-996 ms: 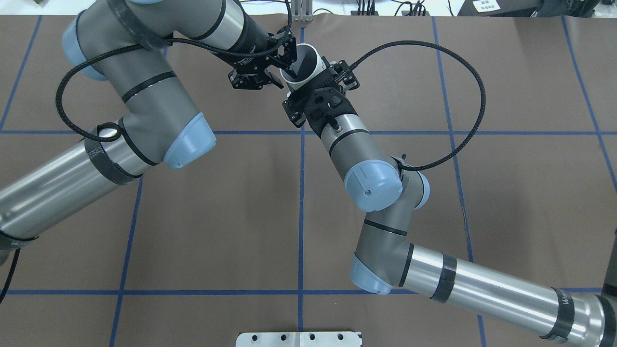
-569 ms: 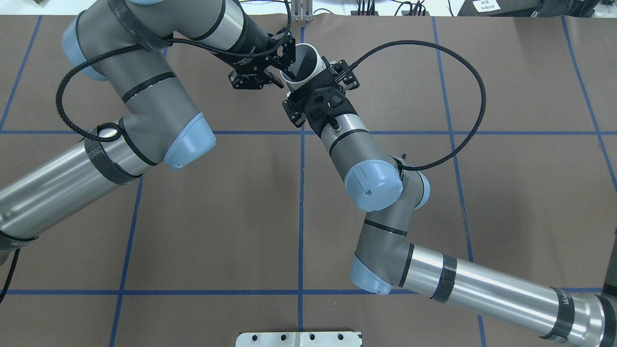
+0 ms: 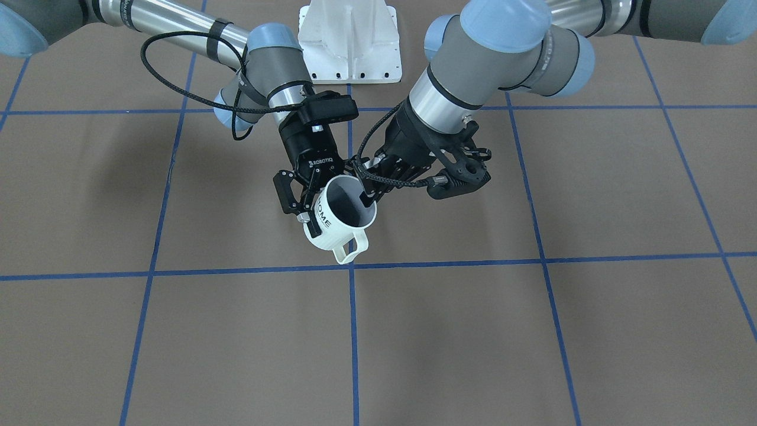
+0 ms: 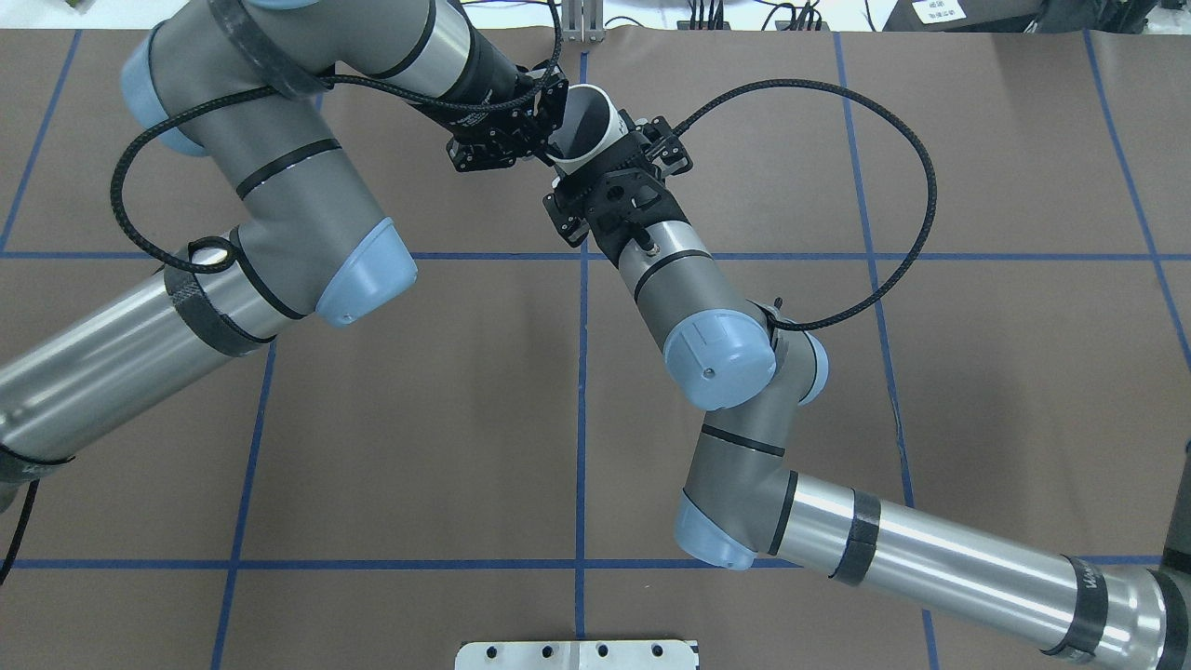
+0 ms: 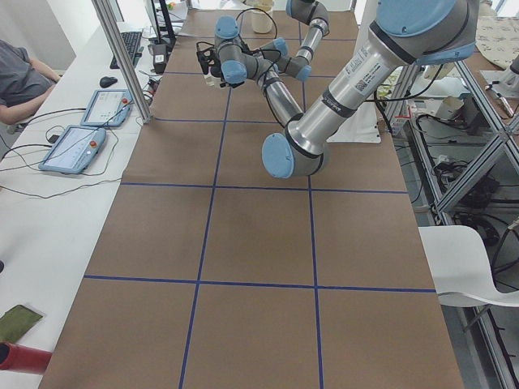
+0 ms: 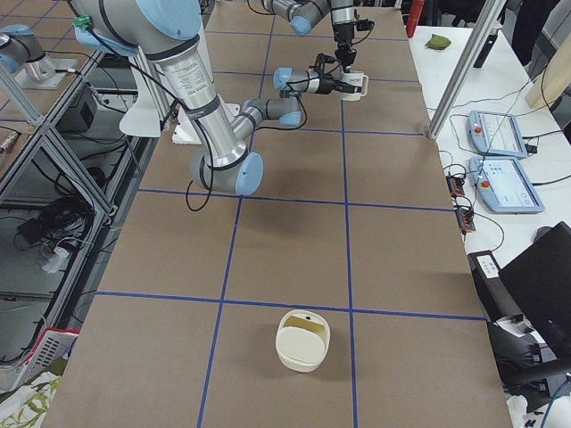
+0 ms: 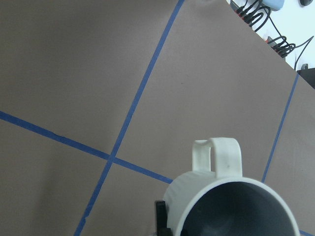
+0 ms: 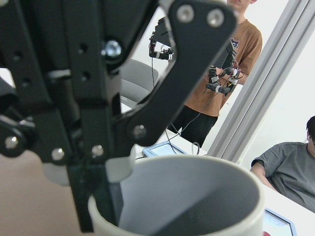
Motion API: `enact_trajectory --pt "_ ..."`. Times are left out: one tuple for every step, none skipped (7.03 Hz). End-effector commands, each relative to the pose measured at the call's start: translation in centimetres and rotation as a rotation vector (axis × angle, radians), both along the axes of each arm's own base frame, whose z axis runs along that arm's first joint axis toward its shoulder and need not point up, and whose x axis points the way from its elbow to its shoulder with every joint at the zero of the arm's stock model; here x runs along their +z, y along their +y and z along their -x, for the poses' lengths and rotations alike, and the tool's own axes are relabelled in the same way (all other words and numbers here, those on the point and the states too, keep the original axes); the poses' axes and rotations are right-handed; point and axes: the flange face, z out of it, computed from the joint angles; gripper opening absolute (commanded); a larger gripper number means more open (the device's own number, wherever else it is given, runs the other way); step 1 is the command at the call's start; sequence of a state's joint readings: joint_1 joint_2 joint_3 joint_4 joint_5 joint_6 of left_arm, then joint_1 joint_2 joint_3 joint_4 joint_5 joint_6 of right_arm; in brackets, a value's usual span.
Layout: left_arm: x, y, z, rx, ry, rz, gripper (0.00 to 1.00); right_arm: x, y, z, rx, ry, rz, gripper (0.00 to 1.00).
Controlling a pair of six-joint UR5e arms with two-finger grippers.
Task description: Left arm hands cup to right arm to dump lemon
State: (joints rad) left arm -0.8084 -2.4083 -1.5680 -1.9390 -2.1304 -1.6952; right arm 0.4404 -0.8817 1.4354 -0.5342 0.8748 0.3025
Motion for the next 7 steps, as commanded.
enact_trajectory --pt "0.0 -0.1 0.0 -0.001 -0.001 -0.002 0.00 0.0 0.3 -0.3 0.000 -0.004 -0.005 0.98" --pt "0.0 -0.1 0.0 -0.001 -0.001 -0.002 0.00 0.1 0.6 -0.5 -0.001 -0.008 -0.007 0.98" --pt "0.0 -0.1 0.1 -0.002 -0.001 -0.002 0.00 0.4 1.1 -0.5 0.016 -0.006 -0.006 0.98" --pt "0.0 -0.1 0.1 -0.002 -0.001 -0.002 0.00 0.2 1.8 -0.7 0.014 -0.012 -0.009 0.98" --pt "0.0 -0.1 0.1 -0.002 -0.001 -0.002 0.00 0.6 2.5 -0.9 0.019 -0.013 -0.010 0.98" --pt "0.0 -0.1 0.1 -0.002 -0.001 -0.002 0.00 1.0 4.3 -0.9 0.019 -0.018 -0.012 0.98" --pt "0.0 -0.1 0.1 -0.002 -0.001 -0.002 0.00 1.5 5.9 -0.8 0.020 -0.019 -0.011 0.98"
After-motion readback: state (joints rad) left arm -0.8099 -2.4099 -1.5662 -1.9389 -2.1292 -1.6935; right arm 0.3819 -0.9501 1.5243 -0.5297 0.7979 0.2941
